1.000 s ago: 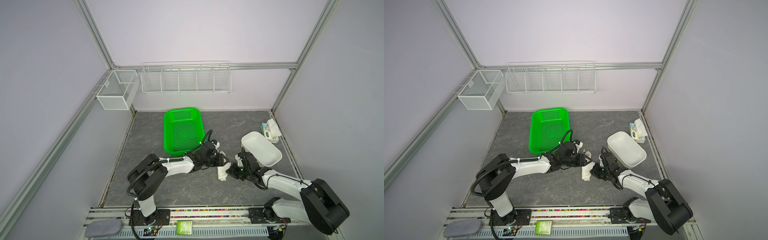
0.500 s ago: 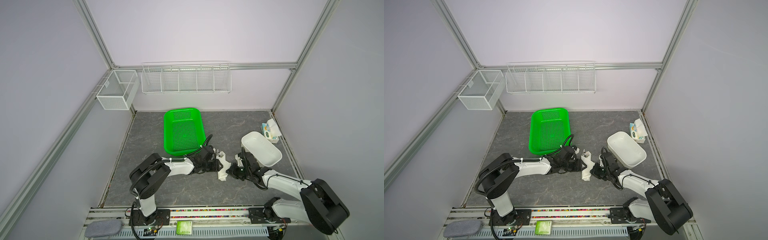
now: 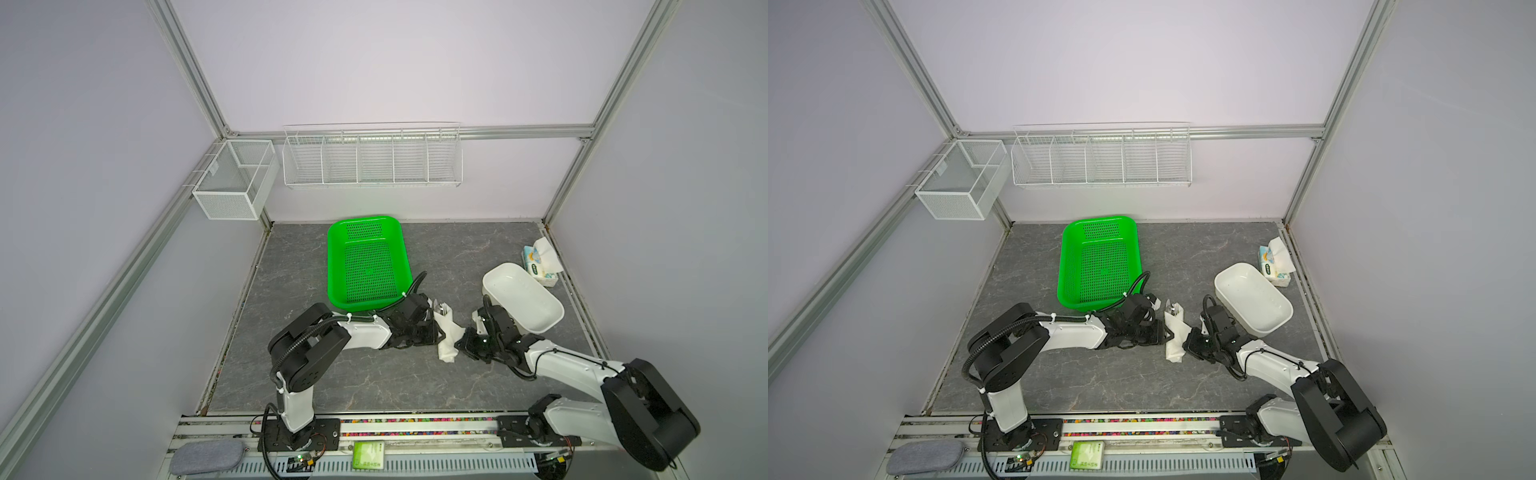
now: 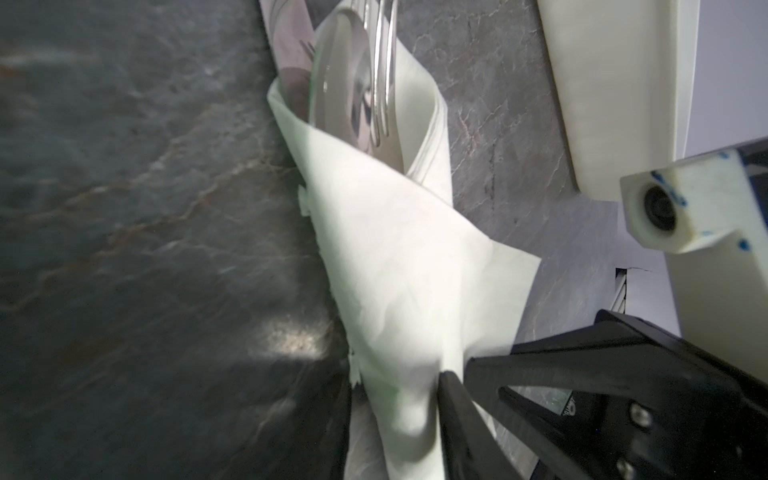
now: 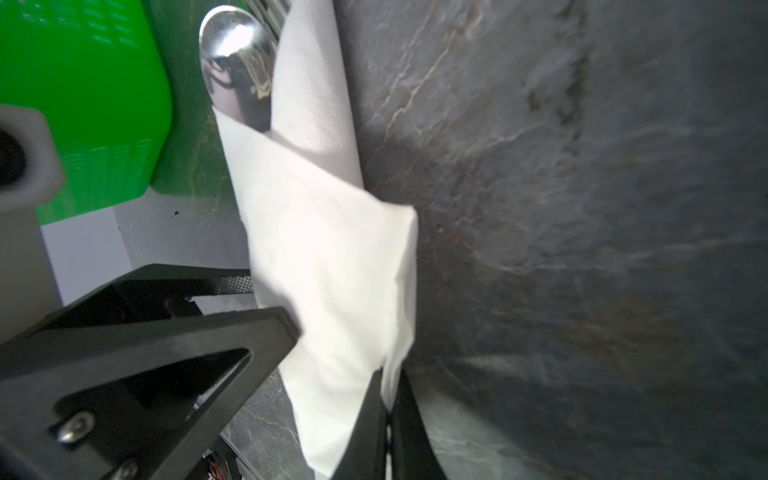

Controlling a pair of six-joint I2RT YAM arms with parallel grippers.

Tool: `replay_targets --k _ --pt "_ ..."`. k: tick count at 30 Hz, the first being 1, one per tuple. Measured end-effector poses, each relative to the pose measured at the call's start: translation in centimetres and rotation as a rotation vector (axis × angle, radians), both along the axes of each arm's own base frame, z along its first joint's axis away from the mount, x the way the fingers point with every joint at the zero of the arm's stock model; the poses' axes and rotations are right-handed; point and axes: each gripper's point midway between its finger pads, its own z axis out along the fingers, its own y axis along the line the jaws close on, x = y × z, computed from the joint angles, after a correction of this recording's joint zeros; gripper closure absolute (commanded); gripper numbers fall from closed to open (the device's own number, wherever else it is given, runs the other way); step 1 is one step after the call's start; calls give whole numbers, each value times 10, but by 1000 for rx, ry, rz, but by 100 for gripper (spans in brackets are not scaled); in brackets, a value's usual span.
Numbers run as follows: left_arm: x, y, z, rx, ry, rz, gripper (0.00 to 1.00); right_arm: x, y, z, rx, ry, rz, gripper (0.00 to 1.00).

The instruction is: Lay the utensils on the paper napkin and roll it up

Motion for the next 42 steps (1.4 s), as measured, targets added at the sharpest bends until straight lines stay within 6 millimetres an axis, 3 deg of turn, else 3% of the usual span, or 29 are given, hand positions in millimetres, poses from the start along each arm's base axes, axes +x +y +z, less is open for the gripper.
replay_targets --k 4,11,18,25,27,42 --pt "0 -3 -2 -8 4 -7 74 0 0 0 -2 1 2 92" --pt "1 -3 -5 -4 16 -3 80 1 -1 3 10 -6 -1 87" --pt "1 -2 -6 0 15 -4 81 11 -1 17 65 -39 -20 71" --pt "1 -2 -6 2 12 -9 82 18 -6 19 77 -44 -55 65" --pt "1 -2 -6 2 12 -9 82 19 -7 17 77 -37 -65 59" --pt "1 -2 -6 2 10 -12 83 17 -4 7 110 4 -75 57"
